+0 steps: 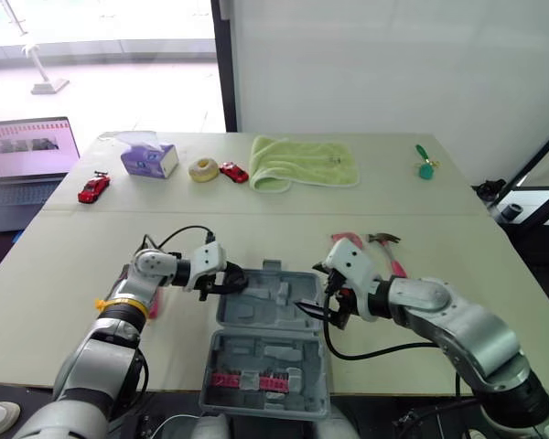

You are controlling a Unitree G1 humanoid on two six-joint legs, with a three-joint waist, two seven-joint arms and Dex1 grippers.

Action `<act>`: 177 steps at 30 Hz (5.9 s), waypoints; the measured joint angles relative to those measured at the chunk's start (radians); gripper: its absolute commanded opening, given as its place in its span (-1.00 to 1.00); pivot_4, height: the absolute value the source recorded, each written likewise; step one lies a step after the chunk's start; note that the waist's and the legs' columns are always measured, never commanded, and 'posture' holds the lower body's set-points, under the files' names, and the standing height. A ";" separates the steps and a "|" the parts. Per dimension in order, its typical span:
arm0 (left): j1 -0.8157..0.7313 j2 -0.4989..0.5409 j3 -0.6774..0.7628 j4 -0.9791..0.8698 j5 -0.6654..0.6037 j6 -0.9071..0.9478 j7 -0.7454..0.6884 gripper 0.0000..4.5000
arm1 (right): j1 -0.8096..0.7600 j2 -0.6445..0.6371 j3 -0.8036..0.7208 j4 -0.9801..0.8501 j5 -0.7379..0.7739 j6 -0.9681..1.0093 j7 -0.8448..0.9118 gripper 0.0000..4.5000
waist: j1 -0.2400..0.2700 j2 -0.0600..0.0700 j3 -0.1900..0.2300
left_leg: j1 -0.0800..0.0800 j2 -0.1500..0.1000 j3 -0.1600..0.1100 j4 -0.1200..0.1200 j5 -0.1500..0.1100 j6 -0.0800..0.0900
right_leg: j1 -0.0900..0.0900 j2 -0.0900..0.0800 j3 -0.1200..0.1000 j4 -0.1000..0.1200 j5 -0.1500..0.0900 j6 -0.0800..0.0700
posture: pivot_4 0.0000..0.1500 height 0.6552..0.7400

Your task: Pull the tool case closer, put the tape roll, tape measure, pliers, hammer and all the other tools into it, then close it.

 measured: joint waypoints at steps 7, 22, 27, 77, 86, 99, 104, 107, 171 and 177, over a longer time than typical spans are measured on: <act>0.000 0.000 0.000 0.019 0.000 -0.029 -0.002 -0.04 | 0.008 0.000 0.000 -0.013 0.009 0.002 -0.005 1.00 | -0.001 0.000 0.000 | 0.001 0.000 0.000 0.000 0.000 0.000 | 0.001 0.000 0.000 0.000 0.000 0.000 | 1.00 1.00; -0.008 -0.002 0.085 -0.055 -0.150 0.266 -0.190 -0.04 | 0.012 0.000 -0.001 -0.013 0.010 0.002 -0.007 1.00 | -0.001 0.000 0.000 | 0.001 0.000 0.000 0.000 0.000 0.000 | 0.001 0.000 0.000 0.000 0.000 0.000 | 1.00 1.00; -0.012 -0.002 0.093 -0.058 -0.153 0.279 -0.182 -0.04 | 0.012 0.000 -0.001 -0.013 0.010 0.002 -0.007 1.00 | -0.002 0.000 0.000 | 0.001 0.000 0.000 0.000 0.000 0.000 | 0.001 0.000 0.000 0.000 0.000 0.000 | 1.00 1.00; 0.010 0.000 0.006 0.000 0.009 0.007 0.012 -0.28 | 0.012 0.000 -0.001 -0.015 0.018 0.008 -0.019 1.00 | -0.002 0.000 0.000 | 0.001 0.000 0.000 0.000 0.000 0.000 | 0.001 0.000 0.000 0.000 0.000 0.000 | 1.00 1.00; 0.005 0.008 -0.005 0.000 0.027 -0.031 0.028 -0.28 | 0.012 0.007 -0.003 -0.018 0.021 0.009 -0.026 1.00 | -0.002 0.001 -0.001 | 0.002 0.000 0.000 0.000 0.000 0.000 | 0.002 0.000 0.000 0.000 0.000 0.000 | 1.00 1.00; 0.057 0.156 0.180 -0.399 -0.276 0.457 -0.153 -0.28 | 0.129 -0.064 -0.251 -0.042 0.077 -0.038 0.012 1.00 | -0.006 0.001 0.000 | 0.001 0.000 0.000 -0.002 0.000 0.000 | 0.000 0.000 0.000 -0.001 0.000 0.000 | 1.00 1.00; 0.393 0.399 0.366 -0.531 -0.353 0.603 -0.136 -0.28 | 0.386 -0.156 -0.475 0.041 0.023 -0.152 0.052 1.00 | -0.025 0.001 0.001 | 0.002 0.001 0.001 -0.006 0.000 0.001 | -0.001 0.000 0.000 -0.001 -0.003 -0.002 | 1.00 1.00; 0.533 0.458 0.471 -0.563 -0.375 0.610 -0.094 -0.28 | 0.478 -0.168 -0.551 0.066 -0.009 -0.245 0.079 1.00 | -0.014 0.002 0.001 | 0.002 0.001 0.001 -0.004 0.000 0.001 | 0.000 -0.001 0.000 0.000 -0.003 -0.003 | 1.00 1.00; 0.929 0.288 0.447 -1.260 -0.658 0.729 0.006 0.98 | -0.020 0.418 -0.205 0.598 -0.288 -0.261 -0.578 1.00 | -0.006 0.001 -0.001 | 0.002 0.001 0.004 -0.005 0.000 -0.001 | -0.002 -0.001 0.002 -0.001 -0.004 -0.005 | 1.00 1.00; 0.946 0.288 0.464 -1.272 -0.658 0.728 0.009 0.98 | -0.043 0.418 -0.218 0.658 -0.300 -0.285 -0.565 1.00 | -0.010 0.001 -0.001 | 0.002 0.001 0.004 -0.005 0.000 -0.001 | -0.002 -0.001 0.002 -0.001 -0.004 -0.005 | 1.00 1.00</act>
